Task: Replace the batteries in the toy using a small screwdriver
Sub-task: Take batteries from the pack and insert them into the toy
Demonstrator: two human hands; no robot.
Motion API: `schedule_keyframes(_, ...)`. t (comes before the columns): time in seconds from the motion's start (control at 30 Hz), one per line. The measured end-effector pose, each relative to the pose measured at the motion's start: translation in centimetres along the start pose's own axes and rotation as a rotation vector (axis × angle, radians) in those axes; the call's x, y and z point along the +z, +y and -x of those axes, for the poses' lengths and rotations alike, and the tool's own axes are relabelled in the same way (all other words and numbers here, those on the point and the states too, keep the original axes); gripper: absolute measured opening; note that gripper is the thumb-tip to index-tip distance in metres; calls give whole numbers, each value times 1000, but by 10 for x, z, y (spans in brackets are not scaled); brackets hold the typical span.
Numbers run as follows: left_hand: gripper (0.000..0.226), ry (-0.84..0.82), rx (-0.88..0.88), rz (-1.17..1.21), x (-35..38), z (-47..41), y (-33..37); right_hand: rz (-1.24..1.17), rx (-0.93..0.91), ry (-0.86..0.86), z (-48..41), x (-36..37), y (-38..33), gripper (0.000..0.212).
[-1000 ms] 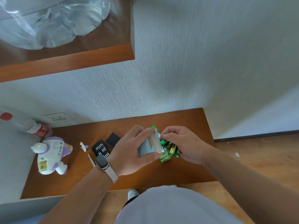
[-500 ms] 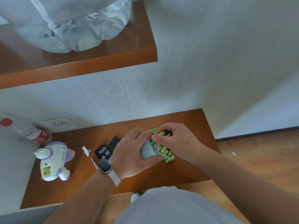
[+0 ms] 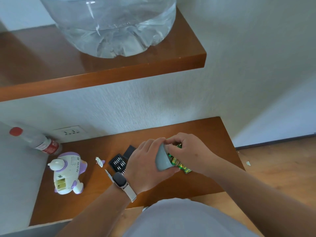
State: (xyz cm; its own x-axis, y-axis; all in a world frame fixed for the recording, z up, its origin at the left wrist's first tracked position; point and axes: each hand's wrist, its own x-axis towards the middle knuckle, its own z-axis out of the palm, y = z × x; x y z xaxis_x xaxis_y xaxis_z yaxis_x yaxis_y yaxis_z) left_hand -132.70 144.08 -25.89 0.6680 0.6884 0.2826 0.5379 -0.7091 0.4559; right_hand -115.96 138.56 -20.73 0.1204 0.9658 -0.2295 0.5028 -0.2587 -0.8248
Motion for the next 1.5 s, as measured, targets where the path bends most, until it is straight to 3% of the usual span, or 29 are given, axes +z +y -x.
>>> schedule_keyframes(0.17, 80, -5, -14, 11, 0, 3, -8, -67, 67, 26, -1, 8, 2, 15)
schedule_keyframes(0.47, 81, -16, -52, 10, 1, 4, -11, -56, 27, 235, -2, 18, 4, 19)
schedule_keyframes(0.6, 81, -24, -57, 8, 3, 2, -16, -12, 4, 217, -5, 24, 2, 16)
schedule_keyframes(0.83, 82, -30, -87, 17, 4, -3, -18, -173, 15, 215, -8, 28, 2, 17)
schedule_keyframes(1.1, 81, -19, -56, 4, 6, -4, -18, -74, -24, 213, -11, 26, 6, 15)
schedule_keyframes(1.37, 84, -3, -68, -28, 4, -9, -4, -96, 8, 425, -25, 24, 7, 14)
schedule_keyframes(1.5, 76, 9, -66, -31, 5, -12, 1, 16, -78, 415, -26, 29, 7, 12)
